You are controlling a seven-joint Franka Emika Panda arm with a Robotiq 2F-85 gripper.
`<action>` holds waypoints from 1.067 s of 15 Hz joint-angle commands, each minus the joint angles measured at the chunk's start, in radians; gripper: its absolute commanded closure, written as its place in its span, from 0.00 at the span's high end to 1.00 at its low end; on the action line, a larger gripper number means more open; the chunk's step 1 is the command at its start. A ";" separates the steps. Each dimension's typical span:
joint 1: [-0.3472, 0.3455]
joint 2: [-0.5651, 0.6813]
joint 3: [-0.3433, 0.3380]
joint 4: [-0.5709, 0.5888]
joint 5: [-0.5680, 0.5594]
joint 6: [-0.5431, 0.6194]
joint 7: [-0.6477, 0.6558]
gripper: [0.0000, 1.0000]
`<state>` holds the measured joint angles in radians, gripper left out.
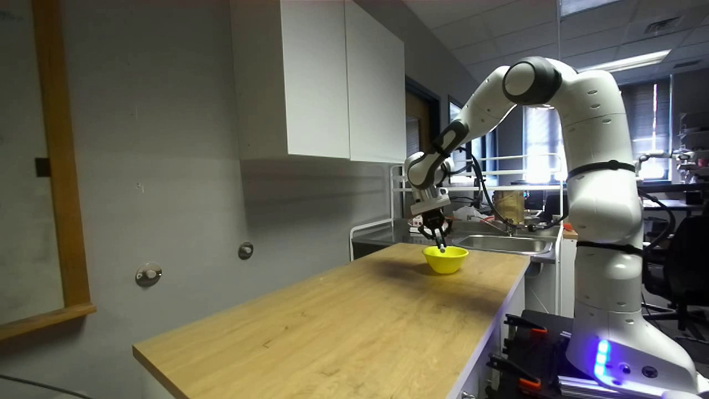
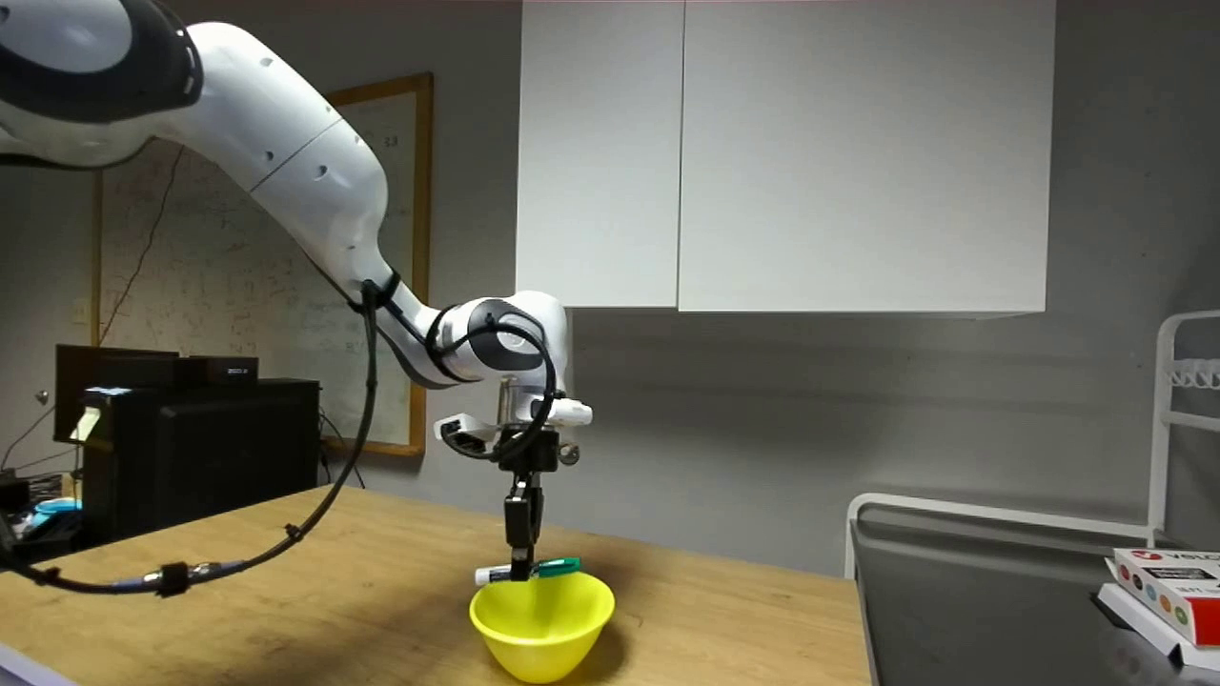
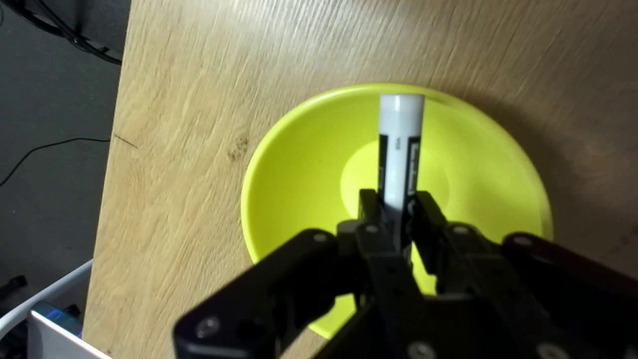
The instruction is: Put the marker in the bowl
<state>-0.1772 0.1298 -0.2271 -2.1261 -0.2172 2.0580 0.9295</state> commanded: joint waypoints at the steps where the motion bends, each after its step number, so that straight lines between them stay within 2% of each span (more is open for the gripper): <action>1: -0.006 0.046 -0.017 0.041 0.007 -0.028 0.048 0.09; 6: 0.000 0.080 -0.027 0.072 0.004 -0.046 0.116 0.09; 16: -0.011 0.124 -0.049 0.193 -0.006 -0.157 0.162 0.09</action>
<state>-0.1858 0.2193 -0.2605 -1.9861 -0.2173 1.9453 1.0511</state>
